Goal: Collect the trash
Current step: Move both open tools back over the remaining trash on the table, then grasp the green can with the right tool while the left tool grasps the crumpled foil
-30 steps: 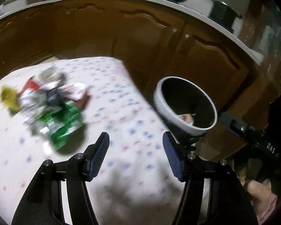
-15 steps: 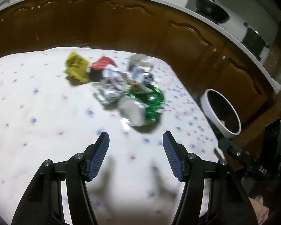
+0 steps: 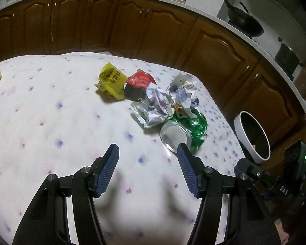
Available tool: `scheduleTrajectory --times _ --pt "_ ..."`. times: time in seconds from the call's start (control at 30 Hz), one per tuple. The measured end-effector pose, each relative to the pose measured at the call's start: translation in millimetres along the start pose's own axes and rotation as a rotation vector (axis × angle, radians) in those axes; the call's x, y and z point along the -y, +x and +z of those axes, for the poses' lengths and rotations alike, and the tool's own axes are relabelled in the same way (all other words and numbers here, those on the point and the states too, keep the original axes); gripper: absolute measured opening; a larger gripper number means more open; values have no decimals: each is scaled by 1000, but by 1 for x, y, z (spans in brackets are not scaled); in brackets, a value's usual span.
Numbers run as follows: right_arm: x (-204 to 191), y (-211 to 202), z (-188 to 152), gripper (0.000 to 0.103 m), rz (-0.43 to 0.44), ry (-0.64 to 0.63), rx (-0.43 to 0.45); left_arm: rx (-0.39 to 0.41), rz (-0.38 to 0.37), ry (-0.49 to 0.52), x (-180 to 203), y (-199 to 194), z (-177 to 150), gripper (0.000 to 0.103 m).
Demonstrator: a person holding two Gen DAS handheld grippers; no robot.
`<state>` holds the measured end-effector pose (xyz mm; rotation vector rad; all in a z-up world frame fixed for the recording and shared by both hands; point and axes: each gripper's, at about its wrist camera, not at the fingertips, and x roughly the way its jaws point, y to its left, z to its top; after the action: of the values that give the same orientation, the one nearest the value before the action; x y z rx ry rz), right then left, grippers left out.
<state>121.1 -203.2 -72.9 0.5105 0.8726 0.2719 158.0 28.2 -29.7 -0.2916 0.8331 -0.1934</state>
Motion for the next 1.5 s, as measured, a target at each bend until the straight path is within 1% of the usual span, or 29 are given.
scheduleTrajectory --times 0.17,0.23,0.3,0.37,0.47,0.5,0.57,0.6,0.63,0.7,0.73,0.77,0.83,0.87,1.03,1.2,1.3,1.5 --pt "-6 14 6 90 44 32 -7 -12 -28 -2 -2 11 13 60" --pt "-7 21 9 89 77 54 -4 -19 -33 0 -2 16 19 60" --pt "-8 29 11 82 98 76 -7 -24 -46 -1 -3 22 25 60" --pt "-7 38 14 69 111 103 -21 -28 -48 1 -2 28 32 60" --pt "-3 58 19 58 132 147 -46 -54 -58 4 -1 45 43 60" --pt "-2 62 20 56 141 164 -49 -63 -54 -2 -1 49 45 60" --pt "0 71 23 47 163 189 -59 -77 -71 -9 0 58 51 60" --pt "0 76 25 44 167 193 -64 -78 -74 -10 1 62 54 60" --pt "0 80 26 39 170 196 -66 -77 -73 -6 3 65 56 60" --pt "2 84 28 33 186 212 -73 -80 -65 6 7 72 58 60" --pt "2 86 29 25 191 216 -75 -87 -56 10 9 77 58 58" --pt "2 87 29 18 197 215 -79 -87 -46 13 10 80 58 54" --pt "0 85 28 14 196 200 -80 -102 -46 20 11 85 57 19" --pt "0 82 28 14 193 191 -76 -107 -59 21 12 85 55 13" --pt "0 54 20 14 177 139 -43 -68 -62 46 14 66 42 7" --pt "9 12 12 13 129 89 18 -53 -99 35 17 38 17 6" --pt "13 -13 9 14 69 42 69 -51 -138 32 25 22 3 6" --pt "20 -46 8 14 -41 -43 141 -37 -195 110 59 -2 -9 6"
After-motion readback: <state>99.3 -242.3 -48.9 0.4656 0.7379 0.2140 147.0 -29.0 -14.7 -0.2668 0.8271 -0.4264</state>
